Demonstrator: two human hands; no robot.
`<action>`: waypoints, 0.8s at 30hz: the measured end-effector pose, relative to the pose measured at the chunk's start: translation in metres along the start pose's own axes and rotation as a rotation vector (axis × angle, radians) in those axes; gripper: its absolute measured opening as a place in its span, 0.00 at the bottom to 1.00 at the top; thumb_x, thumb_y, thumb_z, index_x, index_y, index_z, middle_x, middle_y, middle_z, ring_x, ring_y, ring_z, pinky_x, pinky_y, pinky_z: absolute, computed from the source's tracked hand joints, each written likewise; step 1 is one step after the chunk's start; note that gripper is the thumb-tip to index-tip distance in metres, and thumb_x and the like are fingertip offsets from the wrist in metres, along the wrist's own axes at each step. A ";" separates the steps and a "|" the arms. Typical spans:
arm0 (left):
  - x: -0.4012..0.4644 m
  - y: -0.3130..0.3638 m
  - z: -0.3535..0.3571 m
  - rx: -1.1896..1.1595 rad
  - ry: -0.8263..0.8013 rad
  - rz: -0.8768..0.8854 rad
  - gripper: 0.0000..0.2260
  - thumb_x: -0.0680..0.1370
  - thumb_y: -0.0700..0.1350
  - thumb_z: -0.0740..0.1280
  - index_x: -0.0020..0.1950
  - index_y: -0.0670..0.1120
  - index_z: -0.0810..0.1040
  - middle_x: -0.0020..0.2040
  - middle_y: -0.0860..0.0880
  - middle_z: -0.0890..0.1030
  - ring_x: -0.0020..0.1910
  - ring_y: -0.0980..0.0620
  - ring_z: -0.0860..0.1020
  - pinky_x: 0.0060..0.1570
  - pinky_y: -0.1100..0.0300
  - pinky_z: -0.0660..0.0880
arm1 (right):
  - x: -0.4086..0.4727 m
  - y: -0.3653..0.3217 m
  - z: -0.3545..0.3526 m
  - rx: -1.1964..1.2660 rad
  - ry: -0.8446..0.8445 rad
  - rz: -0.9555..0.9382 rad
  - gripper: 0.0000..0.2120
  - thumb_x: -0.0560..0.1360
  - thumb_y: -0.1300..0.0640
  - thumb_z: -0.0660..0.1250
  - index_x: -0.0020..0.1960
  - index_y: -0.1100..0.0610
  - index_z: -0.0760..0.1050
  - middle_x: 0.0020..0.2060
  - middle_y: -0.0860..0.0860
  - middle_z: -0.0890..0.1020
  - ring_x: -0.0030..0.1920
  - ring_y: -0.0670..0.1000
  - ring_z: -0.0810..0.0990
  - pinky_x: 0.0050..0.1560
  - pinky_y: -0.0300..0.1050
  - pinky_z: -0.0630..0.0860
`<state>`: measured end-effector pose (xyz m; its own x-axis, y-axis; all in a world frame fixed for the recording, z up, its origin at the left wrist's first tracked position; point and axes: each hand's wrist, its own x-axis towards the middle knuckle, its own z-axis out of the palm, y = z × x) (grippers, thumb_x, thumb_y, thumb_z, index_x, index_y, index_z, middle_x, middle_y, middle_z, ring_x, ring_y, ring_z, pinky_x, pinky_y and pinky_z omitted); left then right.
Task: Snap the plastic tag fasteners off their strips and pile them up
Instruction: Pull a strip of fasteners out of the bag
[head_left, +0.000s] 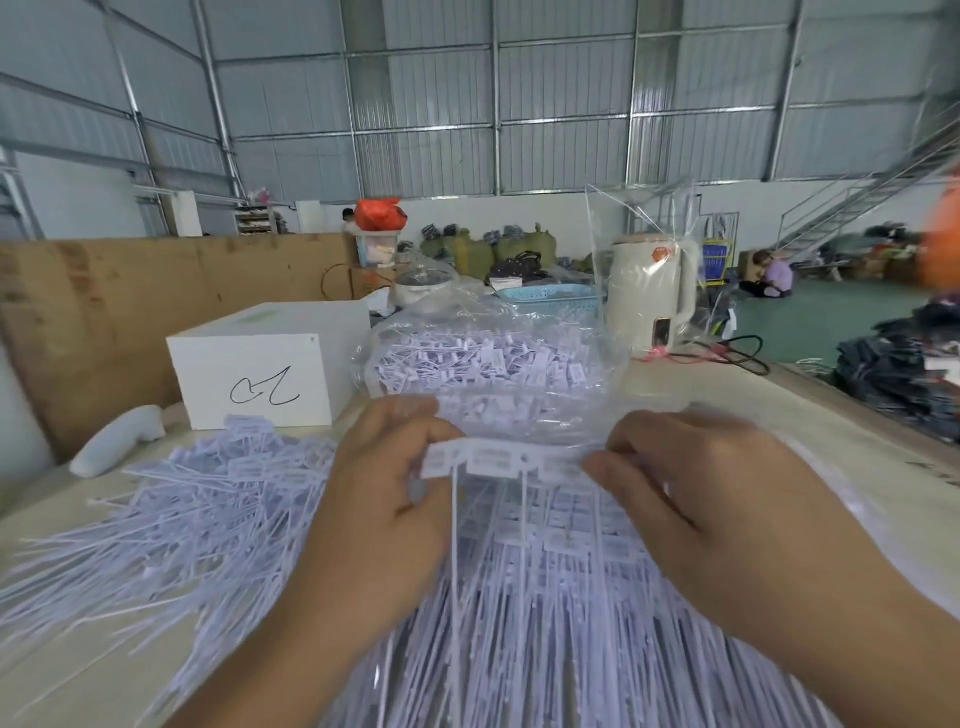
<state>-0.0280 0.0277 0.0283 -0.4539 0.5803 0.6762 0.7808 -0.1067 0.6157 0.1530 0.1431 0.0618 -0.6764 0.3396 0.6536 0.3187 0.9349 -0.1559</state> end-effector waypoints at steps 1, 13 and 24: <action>-0.001 0.000 0.002 -0.065 -0.064 0.002 0.14 0.76 0.38 0.67 0.44 0.59 0.81 0.56 0.67 0.73 0.63 0.69 0.68 0.58 0.74 0.62 | 0.000 0.001 0.000 0.006 -0.005 0.004 0.19 0.75 0.40 0.55 0.36 0.51 0.73 0.28 0.44 0.74 0.35 0.51 0.73 0.34 0.49 0.71; -0.010 0.022 0.008 0.187 -0.110 0.213 0.14 0.72 0.64 0.63 0.48 0.57 0.77 0.58 0.65 0.70 0.64 0.58 0.69 0.58 0.54 0.69 | -0.006 -0.011 0.010 0.111 0.203 -0.124 0.12 0.77 0.50 0.63 0.39 0.54 0.79 0.30 0.46 0.76 0.35 0.50 0.72 0.33 0.49 0.71; 0.013 0.009 -0.022 -0.654 0.079 -0.313 0.07 0.57 0.42 0.73 0.31 0.47 0.78 0.42 0.51 0.78 0.44 0.52 0.76 0.45 0.56 0.65 | -0.008 -0.017 0.011 0.091 0.228 -0.190 0.15 0.76 0.55 0.65 0.60 0.59 0.79 0.61 0.53 0.79 0.63 0.53 0.74 0.61 0.46 0.69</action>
<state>-0.0361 0.0165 0.0517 -0.6626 0.6053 0.4412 0.2048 -0.4201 0.8840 0.1455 0.1252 0.0505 -0.5482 0.1357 0.8253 0.1330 0.9883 -0.0742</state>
